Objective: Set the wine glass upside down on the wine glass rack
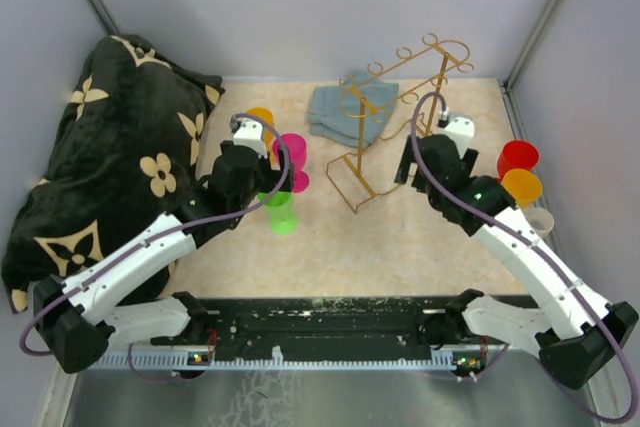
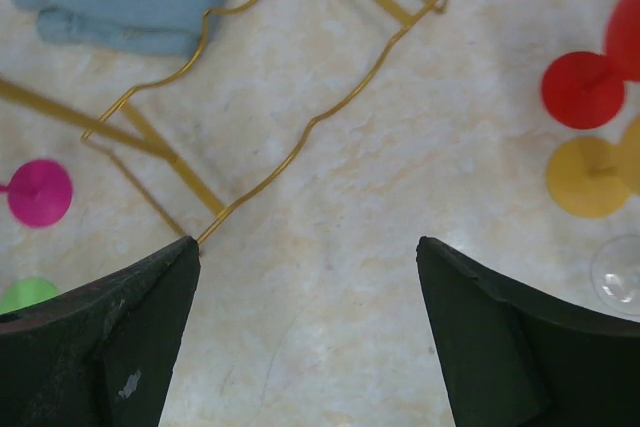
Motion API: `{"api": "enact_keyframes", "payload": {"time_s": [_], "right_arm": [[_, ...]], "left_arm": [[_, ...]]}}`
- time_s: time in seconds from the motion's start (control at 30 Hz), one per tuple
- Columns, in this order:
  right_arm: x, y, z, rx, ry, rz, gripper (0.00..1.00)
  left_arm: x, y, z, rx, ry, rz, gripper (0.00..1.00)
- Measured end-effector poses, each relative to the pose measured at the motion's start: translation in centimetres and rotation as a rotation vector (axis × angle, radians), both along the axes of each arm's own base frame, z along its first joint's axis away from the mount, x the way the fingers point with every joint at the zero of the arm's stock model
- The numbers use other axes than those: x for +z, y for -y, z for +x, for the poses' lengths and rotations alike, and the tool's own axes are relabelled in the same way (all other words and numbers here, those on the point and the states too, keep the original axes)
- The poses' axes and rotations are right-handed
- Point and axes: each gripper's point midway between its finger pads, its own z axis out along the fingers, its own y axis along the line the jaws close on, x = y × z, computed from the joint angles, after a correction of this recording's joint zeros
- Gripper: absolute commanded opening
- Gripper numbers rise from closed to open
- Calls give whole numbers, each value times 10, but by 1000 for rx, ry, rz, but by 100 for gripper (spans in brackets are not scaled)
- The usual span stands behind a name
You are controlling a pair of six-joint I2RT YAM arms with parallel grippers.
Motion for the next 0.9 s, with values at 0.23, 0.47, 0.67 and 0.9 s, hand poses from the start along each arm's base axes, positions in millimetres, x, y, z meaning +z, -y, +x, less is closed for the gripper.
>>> {"api": "enact_keyframes", "payload": {"time_s": [0.23, 0.47, 0.67, 0.9], "right_arm": [[31, 82, 17, -264, 19, -54, 80], [22, 131, 29, -400, -53, -89, 72], [4, 157, 44, -460, -139, -113, 72], [-11, 165, 68, -475, -200, -109, 69]], "left_arm": [[8, 6, 4, -34, 15, 23, 100], [4, 17, 12, -64, 7, 60, 100], [-2, 17, 15, -69, -3, 94, 100], [-2, 19, 14, -79, -6, 90, 100]]}}
